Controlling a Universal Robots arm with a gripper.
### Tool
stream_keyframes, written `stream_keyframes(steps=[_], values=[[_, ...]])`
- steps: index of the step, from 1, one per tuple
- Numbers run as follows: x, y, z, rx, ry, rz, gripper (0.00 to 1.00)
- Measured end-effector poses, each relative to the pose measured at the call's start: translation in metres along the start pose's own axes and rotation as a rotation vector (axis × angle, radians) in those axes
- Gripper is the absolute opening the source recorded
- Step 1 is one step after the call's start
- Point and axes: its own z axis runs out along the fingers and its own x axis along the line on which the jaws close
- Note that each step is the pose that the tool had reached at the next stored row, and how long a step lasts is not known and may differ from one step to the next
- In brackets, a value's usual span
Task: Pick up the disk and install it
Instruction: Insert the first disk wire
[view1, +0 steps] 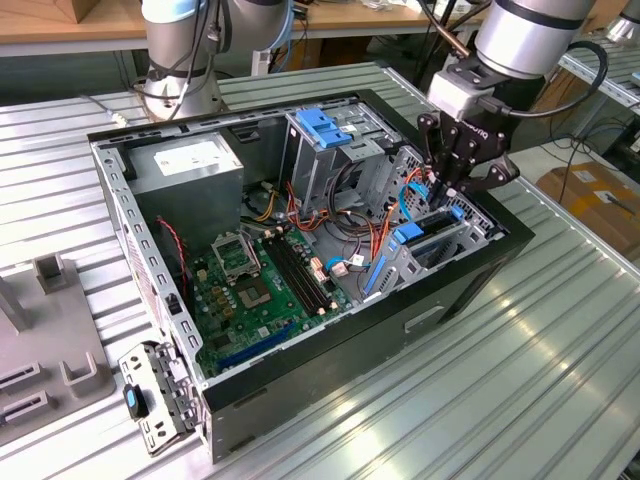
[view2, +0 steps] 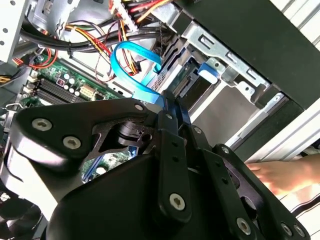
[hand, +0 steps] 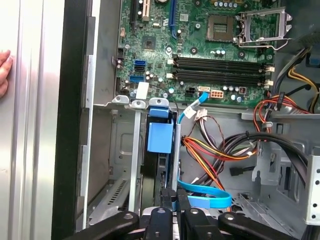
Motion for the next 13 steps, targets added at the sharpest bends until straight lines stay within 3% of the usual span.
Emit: stream_keyframes(steps=[7,9,11,13], values=[[0.0051,0.0096,0.0028,0.0086,-0.0005,-0.013,0.16],[0.0053,0.0109,0.0029,0.0138,-0.0040,-0.017,0.16],[0.0053,0.0111,0.0031,0.0224,-0.0146,-0.026,0.16],[0.0064,0.0116,0.0032,0.0283,-0.0170,-0.032,0.16]])
